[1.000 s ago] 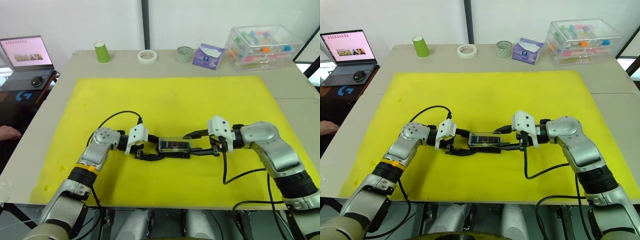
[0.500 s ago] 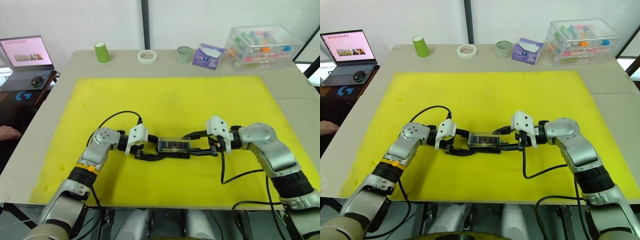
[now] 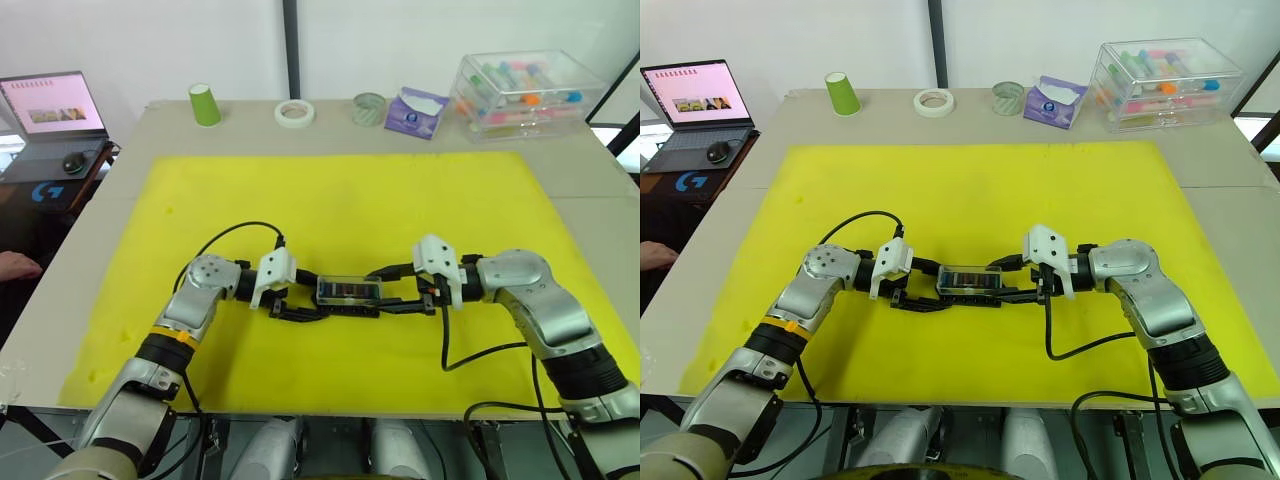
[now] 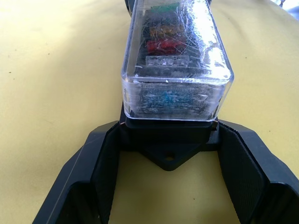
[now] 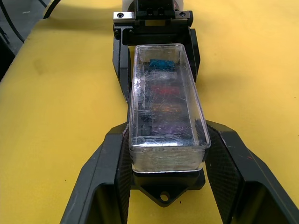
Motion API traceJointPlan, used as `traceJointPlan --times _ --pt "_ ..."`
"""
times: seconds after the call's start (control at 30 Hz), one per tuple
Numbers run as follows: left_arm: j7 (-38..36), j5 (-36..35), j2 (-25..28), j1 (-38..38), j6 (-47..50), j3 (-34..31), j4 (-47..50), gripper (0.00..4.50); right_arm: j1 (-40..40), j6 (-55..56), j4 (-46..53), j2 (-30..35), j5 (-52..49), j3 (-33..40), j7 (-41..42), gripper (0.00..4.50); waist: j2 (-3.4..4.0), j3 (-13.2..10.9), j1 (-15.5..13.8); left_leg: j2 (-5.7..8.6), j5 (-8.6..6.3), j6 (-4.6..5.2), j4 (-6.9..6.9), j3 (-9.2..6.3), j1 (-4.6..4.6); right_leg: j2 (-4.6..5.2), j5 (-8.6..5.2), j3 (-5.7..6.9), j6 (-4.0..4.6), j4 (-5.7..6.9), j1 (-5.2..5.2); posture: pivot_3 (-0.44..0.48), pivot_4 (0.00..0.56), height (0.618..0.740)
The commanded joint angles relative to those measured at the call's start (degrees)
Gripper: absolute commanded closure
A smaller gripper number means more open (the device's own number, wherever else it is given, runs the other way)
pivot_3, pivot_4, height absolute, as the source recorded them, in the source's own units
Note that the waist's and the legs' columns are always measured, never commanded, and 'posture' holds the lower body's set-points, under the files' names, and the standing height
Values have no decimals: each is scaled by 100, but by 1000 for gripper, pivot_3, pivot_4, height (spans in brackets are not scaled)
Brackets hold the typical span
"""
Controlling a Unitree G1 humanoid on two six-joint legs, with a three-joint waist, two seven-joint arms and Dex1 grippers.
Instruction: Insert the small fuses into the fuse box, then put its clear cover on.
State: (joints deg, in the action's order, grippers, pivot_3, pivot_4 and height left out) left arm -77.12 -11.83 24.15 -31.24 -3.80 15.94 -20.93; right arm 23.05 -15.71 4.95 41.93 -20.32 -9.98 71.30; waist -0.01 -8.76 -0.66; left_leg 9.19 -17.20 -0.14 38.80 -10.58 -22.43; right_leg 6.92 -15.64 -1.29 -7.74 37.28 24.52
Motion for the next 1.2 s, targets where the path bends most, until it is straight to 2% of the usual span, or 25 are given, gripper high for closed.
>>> traceJointPlan --times 0.03,0.53,0.77,0.8,0.93,1.1,1.2 --pt "-17 -21 15 -84 31 -74 39 1777 -63 131 -126 -5 140 -22 35 2641 0 0 0 0 0 0 0 0 0 0 0 0 0 0 0 0 150 740" --pt "12 -8 -7 -74 70 -60 150 1777 -128 507 -559 -114 192 -72 38 2641 1 1 -1 0 0 0 3 -1 0 -1 0 0 0 1 -1 0 150 740" --pt "36 8 -18 -84 51 -64 121 1777 -147 473 -340 -126 172 24 7 232 0 1 1 1 0 0 4 -2 0 -1 0 1 0 2 -1 0 150 740" --pt "48 13 -27 -77 40 -64 107 1777 -154 458 -313 -138 169 37 -15 19 0 1 -2 0 0 0 4 -3 0 -1 0 1 0 2 -1 0 150 740" --pt "72 23 -42 -48 20 -56 104 1777 -209 393 -232 -145 140 67 -82 19 0 1 -7 1 0 0 5 -3 0 -1 0 1 0 2 -2 0 150 740" --pt "78 25 -38 -72 -5 -71 51 1777 -468 15 102 174 -112 315 7 19 0 1 -13 2 0 0 6 -3 -1 0 0 1 0 2 -3 0 150 740" --pt "99 24 -37 -71 -14 -86 32 1777 -548 -314 556 373 -423 702 -88 19 0 1 -11 2 0 0 6 -3 -1 0 0 1 0 3 -2 0 150 740"
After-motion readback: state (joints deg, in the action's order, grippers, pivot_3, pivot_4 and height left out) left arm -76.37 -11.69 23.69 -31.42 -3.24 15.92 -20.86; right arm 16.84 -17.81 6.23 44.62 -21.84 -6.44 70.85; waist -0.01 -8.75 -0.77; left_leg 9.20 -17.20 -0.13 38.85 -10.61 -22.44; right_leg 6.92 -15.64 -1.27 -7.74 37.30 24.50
